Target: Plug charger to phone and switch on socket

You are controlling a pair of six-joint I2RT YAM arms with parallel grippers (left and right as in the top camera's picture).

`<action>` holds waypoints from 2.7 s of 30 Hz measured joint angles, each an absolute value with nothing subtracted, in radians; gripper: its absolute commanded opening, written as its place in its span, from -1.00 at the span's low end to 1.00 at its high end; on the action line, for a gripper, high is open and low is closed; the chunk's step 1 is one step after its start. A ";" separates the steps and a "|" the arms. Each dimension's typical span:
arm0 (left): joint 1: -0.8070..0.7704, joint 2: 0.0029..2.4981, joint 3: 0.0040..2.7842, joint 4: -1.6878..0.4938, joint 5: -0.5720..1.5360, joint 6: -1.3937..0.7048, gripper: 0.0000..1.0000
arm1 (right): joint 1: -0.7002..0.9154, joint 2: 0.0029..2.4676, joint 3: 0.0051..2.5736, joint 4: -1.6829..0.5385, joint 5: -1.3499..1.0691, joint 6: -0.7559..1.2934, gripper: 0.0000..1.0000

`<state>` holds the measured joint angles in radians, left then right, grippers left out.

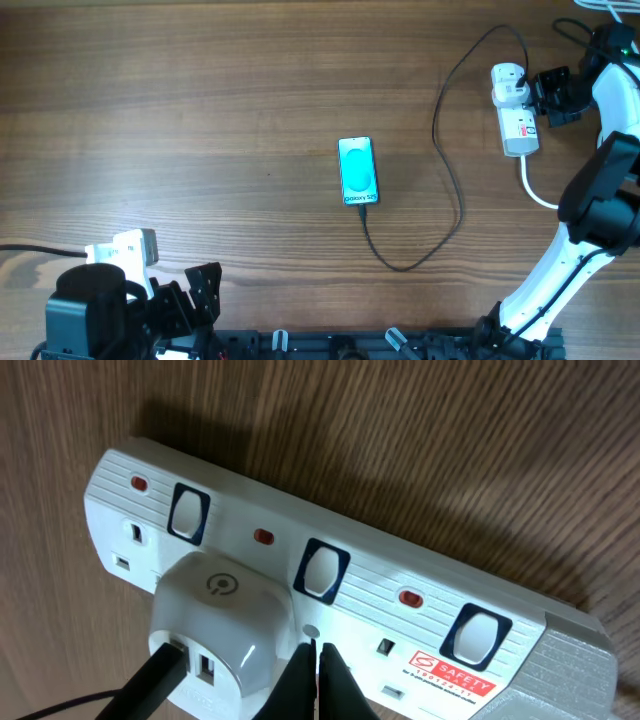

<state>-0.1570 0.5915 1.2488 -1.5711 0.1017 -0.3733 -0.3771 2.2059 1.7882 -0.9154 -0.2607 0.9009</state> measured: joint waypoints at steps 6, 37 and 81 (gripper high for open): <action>-0.157 0.591 1.249 -1.571 0.102 -0.373 1.00 | -0.377 2.247 1.788 -0.854 -0.247 0.935 -0.92; -0.157 0.591 1.249 -1.571 0.102 -0.373 1.00 | -0.454 1.211 1.784 -1.518 -0.449 0.256 -0.70; -0.157 0.591 1.248 -1.571 0.101 -0.373 1.00 | -0.199 0.164 0.858 -0.828 -0.752 -0.303 0.99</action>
<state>-0.1570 0.5915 1.2484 -1.5707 0.1013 -0.3733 -0.1986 0.1642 0.8581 -0.8284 -0.7521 -0.3035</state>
